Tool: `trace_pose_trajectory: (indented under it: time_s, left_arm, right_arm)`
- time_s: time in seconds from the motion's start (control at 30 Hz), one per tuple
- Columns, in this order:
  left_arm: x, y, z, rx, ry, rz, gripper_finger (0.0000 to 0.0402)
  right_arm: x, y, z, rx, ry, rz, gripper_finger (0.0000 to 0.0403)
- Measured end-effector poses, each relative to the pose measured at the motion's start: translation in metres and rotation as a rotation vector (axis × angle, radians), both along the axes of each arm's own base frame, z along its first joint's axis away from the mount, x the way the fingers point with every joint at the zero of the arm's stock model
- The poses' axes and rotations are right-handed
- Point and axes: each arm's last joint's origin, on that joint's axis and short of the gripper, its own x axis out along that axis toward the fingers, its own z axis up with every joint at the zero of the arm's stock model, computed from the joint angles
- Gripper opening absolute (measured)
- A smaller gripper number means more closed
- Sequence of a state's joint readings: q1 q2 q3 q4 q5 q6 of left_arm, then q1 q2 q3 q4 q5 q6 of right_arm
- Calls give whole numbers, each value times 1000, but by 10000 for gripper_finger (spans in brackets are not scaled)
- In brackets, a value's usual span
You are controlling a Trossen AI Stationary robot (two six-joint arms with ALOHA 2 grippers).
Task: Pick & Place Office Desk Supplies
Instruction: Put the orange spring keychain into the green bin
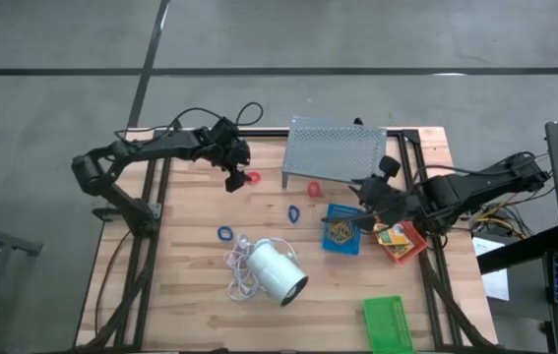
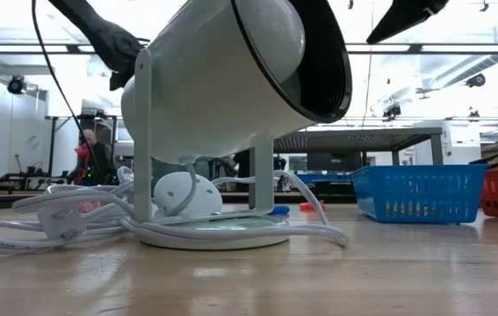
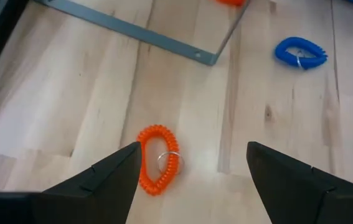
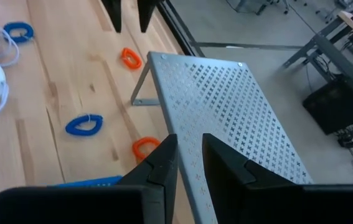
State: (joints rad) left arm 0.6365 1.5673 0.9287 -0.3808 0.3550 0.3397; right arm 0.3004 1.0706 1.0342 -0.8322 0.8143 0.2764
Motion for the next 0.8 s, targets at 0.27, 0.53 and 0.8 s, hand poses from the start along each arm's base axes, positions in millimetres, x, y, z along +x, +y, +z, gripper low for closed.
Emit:
trace_pose_trajectory:
  time_s: [0.27,0.53,0.8]
  left_arm:
    - [-1,-2,-2,-16,4,-7,294]
    - [-10,-11,-25,-57,28,-2,294]
    - [-4,-7,-50,-55,23,0,294]
  right_arm:
    - [-1,-2,-7,-73,1,-57,64]
    - [0,-3,3,-124,-68,-121,63]
    - [3,-2,6,-135,-90,-102,72]
